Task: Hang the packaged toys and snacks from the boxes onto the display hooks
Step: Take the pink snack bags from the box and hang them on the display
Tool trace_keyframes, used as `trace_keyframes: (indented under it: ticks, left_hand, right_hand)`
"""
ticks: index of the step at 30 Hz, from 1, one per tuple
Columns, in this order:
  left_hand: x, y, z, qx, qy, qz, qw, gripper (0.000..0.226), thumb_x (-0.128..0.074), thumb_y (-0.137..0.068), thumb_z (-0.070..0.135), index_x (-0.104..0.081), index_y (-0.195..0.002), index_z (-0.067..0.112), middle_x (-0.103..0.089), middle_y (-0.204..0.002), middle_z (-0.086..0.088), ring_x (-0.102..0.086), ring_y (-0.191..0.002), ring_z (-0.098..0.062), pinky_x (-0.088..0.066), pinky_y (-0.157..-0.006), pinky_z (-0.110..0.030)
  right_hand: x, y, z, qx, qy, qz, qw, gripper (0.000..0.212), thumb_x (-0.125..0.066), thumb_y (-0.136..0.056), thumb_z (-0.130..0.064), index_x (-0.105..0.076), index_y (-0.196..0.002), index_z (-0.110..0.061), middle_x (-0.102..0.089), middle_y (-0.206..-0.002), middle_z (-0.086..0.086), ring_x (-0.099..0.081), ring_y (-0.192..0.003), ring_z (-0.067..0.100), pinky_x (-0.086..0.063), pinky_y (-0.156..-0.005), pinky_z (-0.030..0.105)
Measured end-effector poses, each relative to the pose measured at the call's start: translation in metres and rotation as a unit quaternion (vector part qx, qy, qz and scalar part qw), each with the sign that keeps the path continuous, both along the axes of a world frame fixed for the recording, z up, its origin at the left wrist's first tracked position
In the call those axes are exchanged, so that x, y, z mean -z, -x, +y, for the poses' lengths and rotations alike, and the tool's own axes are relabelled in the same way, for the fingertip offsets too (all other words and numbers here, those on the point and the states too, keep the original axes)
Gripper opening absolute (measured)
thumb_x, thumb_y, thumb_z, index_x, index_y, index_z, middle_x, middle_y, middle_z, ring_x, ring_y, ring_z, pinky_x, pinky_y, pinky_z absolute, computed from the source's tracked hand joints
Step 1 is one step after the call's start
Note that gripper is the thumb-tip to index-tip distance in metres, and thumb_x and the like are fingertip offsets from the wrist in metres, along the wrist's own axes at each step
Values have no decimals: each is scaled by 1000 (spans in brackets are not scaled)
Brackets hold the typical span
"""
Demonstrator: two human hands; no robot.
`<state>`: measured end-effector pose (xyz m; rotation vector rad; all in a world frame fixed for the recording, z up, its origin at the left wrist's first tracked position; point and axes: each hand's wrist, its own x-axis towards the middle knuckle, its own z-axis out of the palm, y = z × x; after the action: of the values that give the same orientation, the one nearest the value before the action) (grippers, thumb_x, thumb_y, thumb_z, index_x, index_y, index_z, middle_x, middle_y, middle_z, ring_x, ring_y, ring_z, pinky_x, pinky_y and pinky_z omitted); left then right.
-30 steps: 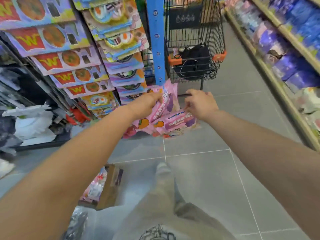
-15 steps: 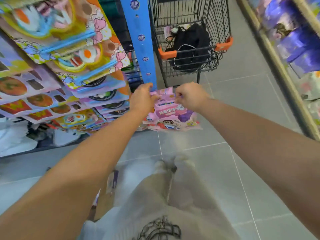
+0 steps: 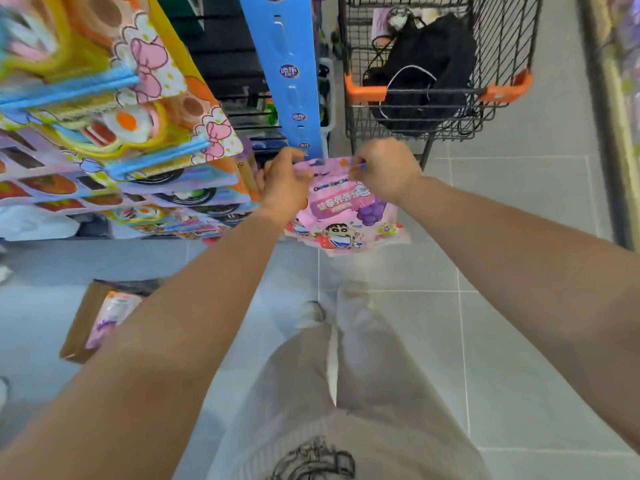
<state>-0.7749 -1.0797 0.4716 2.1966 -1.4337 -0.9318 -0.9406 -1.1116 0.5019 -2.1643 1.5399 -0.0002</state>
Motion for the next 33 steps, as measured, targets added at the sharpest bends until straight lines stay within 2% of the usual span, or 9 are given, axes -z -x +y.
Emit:
trace_keyframes:
  ticks: [6, 13, 19, 27, 31, 33]
  left_hand:
    - [6, 4, -6, -29, 14, -70, 997, 30, -43, -91, 13, -61, -114, 21, -59, -122, -3, -42, -119, -25, -28, -104, -31]
    - [2, 11, -12, -56, -21, -116, 991, 37, -37, -93, 10, -57, -120, 24, -45, -132, -9, -32, -125, -29, -16, -107, -34]
    - [-1, 10, -11, -49, -42, -96, 993, 37, -39, -91, 8, -54, -120, 24, -41, -132, -8, -28, -127, -28, -11, -109, -34]
    - [3, 7, -3, -17, -33, -72, 997, 48, -42, -82, -1, -50, -123, 21, -42, -128, -8, -31, -124, -28, -24, -106, -33]
    - [7, 0, 6, -2, 8, -33, 999, 43, -44, -83, -4, -49, -123, 11, -43, -128, -13, -38, -122, -30, -33, -106, -40]
    - [2, -2, 8, -15, 37, 4, 999, 39, -44, -85, -2, -49, -122, 9, -44, -126, -14, -44, -119, -28, -37, -103, -41]
  right_hand:
    - [6, -7, -18, -30, -5, 6, 1000, 22, -58, -90, -20, -70, -104, -8, -69, -104, 15, -61, -100, 31, -45, -79, 32]
    - [7, -14, -25, -52, 22, -5, 998, 24, -59, -90, -24, -70, -105, -9, -69, -107, 12, -62, -99, 31, -49, -84, 36]
    - [6, -14, -27, -53, 32, 12, 998, 26, -58, -90, -25, -69, -109, -11, -67, -107, 12, -61, -99, 32, -46, -82, 36]
    - [11, -25, -31, -18, -29, 67, 997, 26, -57, -90, -23, -69, -111, -12, -67, -105, 17, -60, -101, 36, -48, -83, 38]
    - [17, -27, -23, -1, -52, 39, 998, 24, -61, -88, -18, -70, -108, -10, -66, -110, 16, -60, -102, 35, -50, -86, 38]
    - [17, -25, -17, 9, -38, 13, 999, 22, -63, -86, -19, -70, -104, -10, -57, -120, 12, -58, -103, 32, -50, -85, 37]
